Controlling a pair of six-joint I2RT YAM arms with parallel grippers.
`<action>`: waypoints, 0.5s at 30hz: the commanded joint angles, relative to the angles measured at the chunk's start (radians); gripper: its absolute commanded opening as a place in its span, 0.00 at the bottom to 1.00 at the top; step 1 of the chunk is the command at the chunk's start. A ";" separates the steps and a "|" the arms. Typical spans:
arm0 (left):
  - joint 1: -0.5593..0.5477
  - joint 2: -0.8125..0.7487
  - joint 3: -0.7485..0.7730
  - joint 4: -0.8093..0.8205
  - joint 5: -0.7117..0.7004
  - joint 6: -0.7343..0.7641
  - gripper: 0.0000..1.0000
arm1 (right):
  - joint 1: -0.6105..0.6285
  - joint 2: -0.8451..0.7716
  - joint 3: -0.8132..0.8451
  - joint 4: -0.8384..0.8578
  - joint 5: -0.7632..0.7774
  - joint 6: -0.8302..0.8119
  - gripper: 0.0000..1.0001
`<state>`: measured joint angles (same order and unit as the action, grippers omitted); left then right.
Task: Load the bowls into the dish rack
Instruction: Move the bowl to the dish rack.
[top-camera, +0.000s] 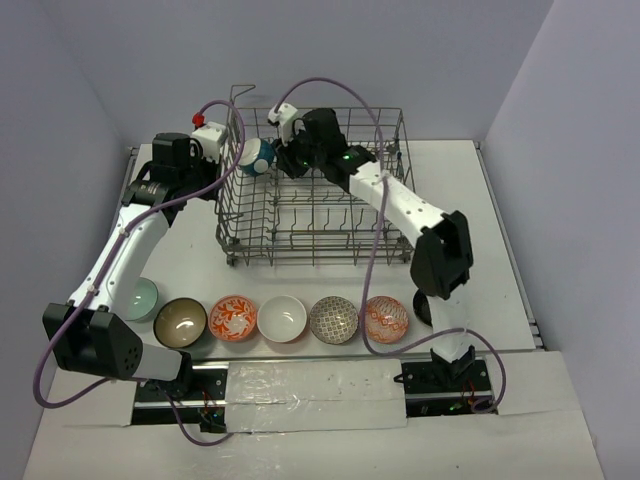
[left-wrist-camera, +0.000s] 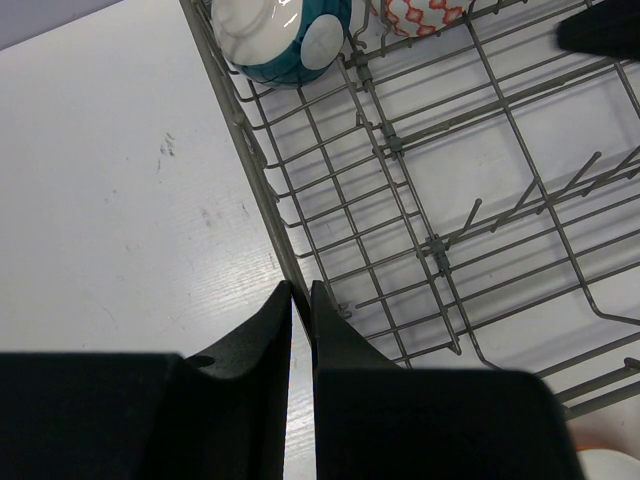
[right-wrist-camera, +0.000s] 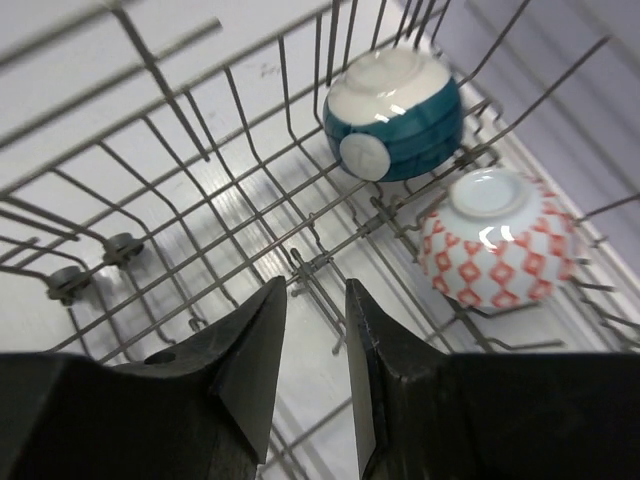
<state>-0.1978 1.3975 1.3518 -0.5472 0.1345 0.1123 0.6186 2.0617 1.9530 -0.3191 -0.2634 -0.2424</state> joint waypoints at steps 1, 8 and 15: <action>-0.008 -0.006 -0.016 -0.103 0.074 0.017 0.00 | 0.000 -0.144 -0.066 0.002 0.006 -0.035 0.39; -0.008 -0.043 -0.028 -0.105 0.054 0.020 0.00 | 0.000 -0.255 -0.163 -0.006 0.027 -0.057 0.39; -0.008 -0.080 -0.054 -0.102 0.040 0.021 0.00 | 0.000 -0.265 -0.175 -0.017 0.033 -0.048 0.39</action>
<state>-0.1986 1.3621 1.3224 -0.5491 0.1352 0.1120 0.6186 1.8347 1.7779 -0.3355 -0.2432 -0.2855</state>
